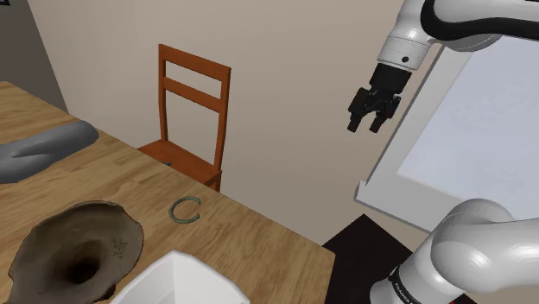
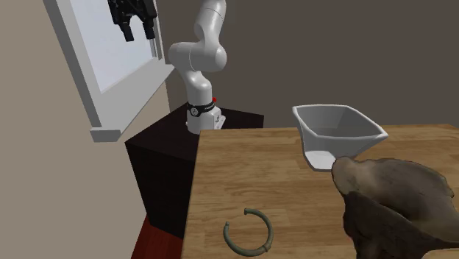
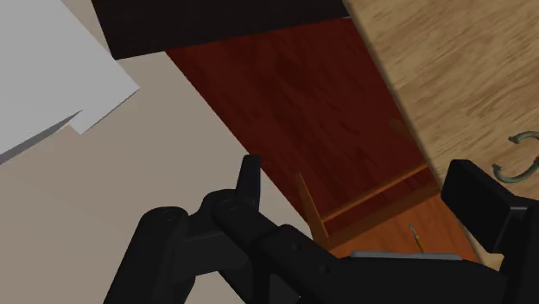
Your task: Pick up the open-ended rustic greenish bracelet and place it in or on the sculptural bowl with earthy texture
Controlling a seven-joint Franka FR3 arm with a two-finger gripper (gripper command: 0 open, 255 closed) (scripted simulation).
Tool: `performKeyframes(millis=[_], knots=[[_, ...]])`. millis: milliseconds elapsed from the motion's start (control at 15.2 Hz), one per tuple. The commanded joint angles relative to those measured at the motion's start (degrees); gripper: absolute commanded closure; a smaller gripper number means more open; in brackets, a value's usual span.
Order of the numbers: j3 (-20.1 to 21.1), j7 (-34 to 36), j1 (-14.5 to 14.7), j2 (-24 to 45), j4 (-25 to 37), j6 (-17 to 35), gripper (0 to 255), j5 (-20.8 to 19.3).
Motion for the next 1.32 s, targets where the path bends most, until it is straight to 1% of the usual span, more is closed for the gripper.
performKeyframes(millis=[0,330,660,990,1254], knots=[[0.00,0.00,0.00,0.00,0.00,0.00,0,0.00],[4.15,0.99,2.60,6.97,-0.24,7.49,0,1.52],[8.21,2.14,4.84,15.09,1.16,14.46,0,2.19],[12.19,3.69,6.62,24.08,4.12,20.62,0,1.67],[15.20,5.40,7.85,31.73,7.55,24.79,0,0.12]])
